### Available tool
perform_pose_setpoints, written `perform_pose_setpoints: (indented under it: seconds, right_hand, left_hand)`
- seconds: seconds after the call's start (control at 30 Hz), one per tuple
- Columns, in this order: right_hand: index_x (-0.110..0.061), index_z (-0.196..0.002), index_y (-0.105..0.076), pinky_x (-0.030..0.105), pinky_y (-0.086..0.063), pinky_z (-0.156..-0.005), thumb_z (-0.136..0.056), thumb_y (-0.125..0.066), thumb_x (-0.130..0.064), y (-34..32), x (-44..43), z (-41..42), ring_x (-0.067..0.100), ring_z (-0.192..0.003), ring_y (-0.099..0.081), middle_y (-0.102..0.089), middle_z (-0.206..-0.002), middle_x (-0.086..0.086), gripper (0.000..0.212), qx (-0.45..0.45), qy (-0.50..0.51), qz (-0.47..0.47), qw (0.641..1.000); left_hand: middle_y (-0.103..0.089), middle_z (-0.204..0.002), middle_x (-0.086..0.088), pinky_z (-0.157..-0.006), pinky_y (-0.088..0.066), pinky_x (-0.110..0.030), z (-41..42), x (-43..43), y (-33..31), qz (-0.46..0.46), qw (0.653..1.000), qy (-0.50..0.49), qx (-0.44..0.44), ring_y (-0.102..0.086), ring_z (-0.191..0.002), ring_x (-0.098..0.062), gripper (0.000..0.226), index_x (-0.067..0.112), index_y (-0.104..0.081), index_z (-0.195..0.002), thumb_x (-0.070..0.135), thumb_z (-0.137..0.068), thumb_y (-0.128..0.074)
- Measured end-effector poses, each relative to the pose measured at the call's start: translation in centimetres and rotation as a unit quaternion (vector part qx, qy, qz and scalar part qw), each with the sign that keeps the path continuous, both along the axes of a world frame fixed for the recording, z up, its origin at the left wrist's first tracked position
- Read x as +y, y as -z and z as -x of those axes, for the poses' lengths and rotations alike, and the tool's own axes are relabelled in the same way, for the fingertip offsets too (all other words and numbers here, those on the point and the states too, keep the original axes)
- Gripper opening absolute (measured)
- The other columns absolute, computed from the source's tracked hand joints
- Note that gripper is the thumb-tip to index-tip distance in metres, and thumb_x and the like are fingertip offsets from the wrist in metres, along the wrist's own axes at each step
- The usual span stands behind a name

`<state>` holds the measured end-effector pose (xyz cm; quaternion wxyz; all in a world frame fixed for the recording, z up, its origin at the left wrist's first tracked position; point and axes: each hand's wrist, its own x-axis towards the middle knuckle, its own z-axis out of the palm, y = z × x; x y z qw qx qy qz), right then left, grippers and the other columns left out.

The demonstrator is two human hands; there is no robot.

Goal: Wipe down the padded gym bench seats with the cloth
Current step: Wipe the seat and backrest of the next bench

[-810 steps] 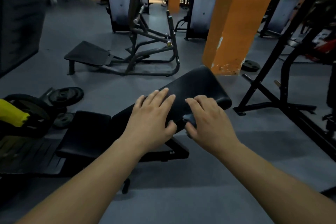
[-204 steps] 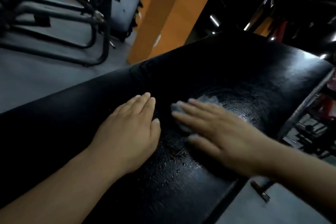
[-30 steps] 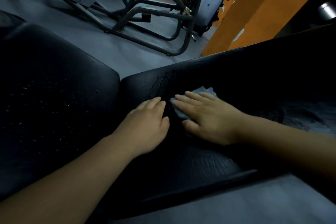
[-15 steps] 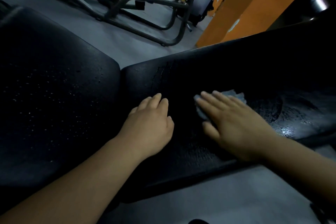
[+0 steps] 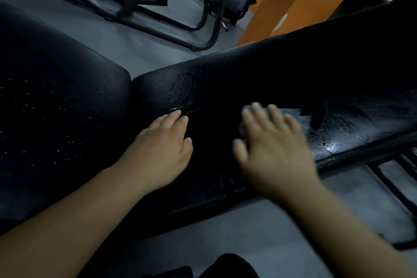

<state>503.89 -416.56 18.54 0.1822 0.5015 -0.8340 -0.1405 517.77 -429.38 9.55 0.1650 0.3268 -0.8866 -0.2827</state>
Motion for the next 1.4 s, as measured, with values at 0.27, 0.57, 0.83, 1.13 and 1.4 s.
perform_pose_setpoints:
  seconds: [0.27,0.57,0.83,1.13,1.4]
  right_hand:
    - [-0.019,-0.155,-0.032,0.041,-0.02,-0.119,-0.085,-0.02,-0.047,-0.4,-1.7,0.3,0.025,-0.151,-0.023,-0.028,-0.163,0.005,0.077,-0.058,-0.033,-0.048,0.997]
    - [-0.022,-0.158,-0.025,0.037,-0.009,-0.123,-0.085,-0.014,-0.045,2.1,-3.1,-2.3,0.02,-0.153,-0.013,-0.02,-0.166,0.0,0.077,-0.103,-0.146,-0.118,0.977]
    - [-0.019,-0.16,-0.013,0.041,-0.007,-0.123,-0.08,0.0,-0.049,3.5,-7.8,-3.0,0.022,-0.154,-0.005,-0.009,-0.168,0.002,0.086,-0.078,-0.184,-0.174,0.964]
    - [-0.022,-0.16,-0.013,0.042,-0.009,-0.123,-0.098,-0.021,-0.048,2.5,-14.6,0.9,0.022,-0.154,-0.006,-0.009,-0.168,0.001,0.068,-0.048,-0.126,-0.154,0.979]
    - [-0.024,-0.16,-0.018,0.041,-0.012,-0.123,-0.1,-0.025,-0.045,0.7,-17.0,4.6,0.022,-0.153,-0.011,-0.014,-0.167,0.002,0.064,-0.046,-0.114,-0.133,0.983]
  left_hand:
    - [-0.01,-0.166,0.001,-0.123,-0.017,-0.037,-0.2,-0.2,0.1,-0.005,1.0,0.009,0.002,-0.009,-0.152,-0.016,0.059,0.018,-0.021,-0.157,0.038,-0.103,-0.035]
    - [-0.012,-0.166,-0.001,-0.122,-0.021,-0.039,-0.8,-0.6,0.6,-0.017,1.0,-0.002,-0.011,-0.01,-0.152,-0.018,0.057,0.017,-0.023,-0.156,0.034,-0.103,-0.037]
    - [-0.014,-0.165,-0.001,-0.118,-0.027,-0.039,-1.1,-1.2,0.0,-0.056,0.998,-0.025,-0.03,-0.014,-0.15,-0.02,0.05,0.016,-0.031,-0.149,0.029,-0.101,-0.039]
    - [-0.018,-0.163,-0.006,-0.118,-0.027,-0.045,-0.3,-2.7,-0.1,-0.065,0.997,-0.029,-0.024,-0.016,-0.15,-0.025,0.046,0.012,-0.036,-0.144,0.024,-0.1,-0.038]
    - [-0.012,-0.165,-0.006,-0.119,-0.025,-0.046,0.5,-2.4,-0.2,-0.052,0.997,-0.041,-0.036,-0.013,-0.15,-0.027,0.055,0.013,-0.024,-0.153,0.035,-0.104,-0.034]
